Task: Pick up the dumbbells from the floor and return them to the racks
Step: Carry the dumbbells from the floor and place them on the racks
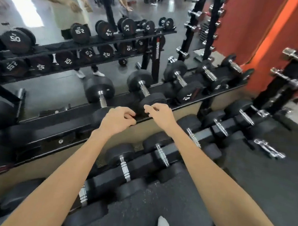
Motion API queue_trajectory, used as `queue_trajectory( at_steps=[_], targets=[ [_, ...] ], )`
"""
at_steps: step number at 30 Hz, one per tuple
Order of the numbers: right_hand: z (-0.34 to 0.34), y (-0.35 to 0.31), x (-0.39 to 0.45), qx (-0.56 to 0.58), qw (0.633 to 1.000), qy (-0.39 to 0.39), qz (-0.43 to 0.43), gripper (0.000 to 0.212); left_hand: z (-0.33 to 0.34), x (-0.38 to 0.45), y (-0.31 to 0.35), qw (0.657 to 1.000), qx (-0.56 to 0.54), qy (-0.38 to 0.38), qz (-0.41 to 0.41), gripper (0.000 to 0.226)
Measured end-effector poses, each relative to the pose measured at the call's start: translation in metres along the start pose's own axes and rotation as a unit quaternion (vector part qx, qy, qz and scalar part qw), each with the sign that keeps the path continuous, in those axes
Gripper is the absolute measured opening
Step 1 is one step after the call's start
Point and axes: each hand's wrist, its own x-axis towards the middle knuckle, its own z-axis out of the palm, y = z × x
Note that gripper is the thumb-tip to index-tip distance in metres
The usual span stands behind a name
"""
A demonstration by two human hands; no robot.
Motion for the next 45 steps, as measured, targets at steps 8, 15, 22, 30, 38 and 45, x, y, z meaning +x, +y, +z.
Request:
queue_trajectory(
  at_steps=[8,15,22,30,38,45],
  targets=[
    [-0.099,0.041,-0.160,0.084,0.969,0.223,0.071,0.043,0.096,-0.062,0.122,0.974,-0.025,-0.123,0.189,0.044],
    [-0.192,0.106,-0.333,0.143,0.893,0.401,0.147,0.029,0.202,-0.153,0.231,0.924,-0.032,-0.246,0.290,0.012],
    [-0.288,0.187,-0.486,0.188,0.821,0.496,0.213,0.032,0.330,-0.249,0.345,0.865,-0.004,-0.378,0.331,0.016],
    [-0.389,0.295,-0.563,0.227,0.791,0.507,0.256,0.021,0.478,-0.300,0.435,0.850,0.031,-0.434,0.297,0.009],
    [-0.437,0.413,-0.536,0.273,0.776,0.476,0.311,0.021,0.605,-0.269,0.449,0.862,0.054,-0.463,0.199,0.008],
    [-0.458,0.524,-0.527,0.299,0.756,0.459,0.359,0.018,0.729,-0.250,0.449,0.860,0.067,-0.485,0.141,0.010]
  ],
)
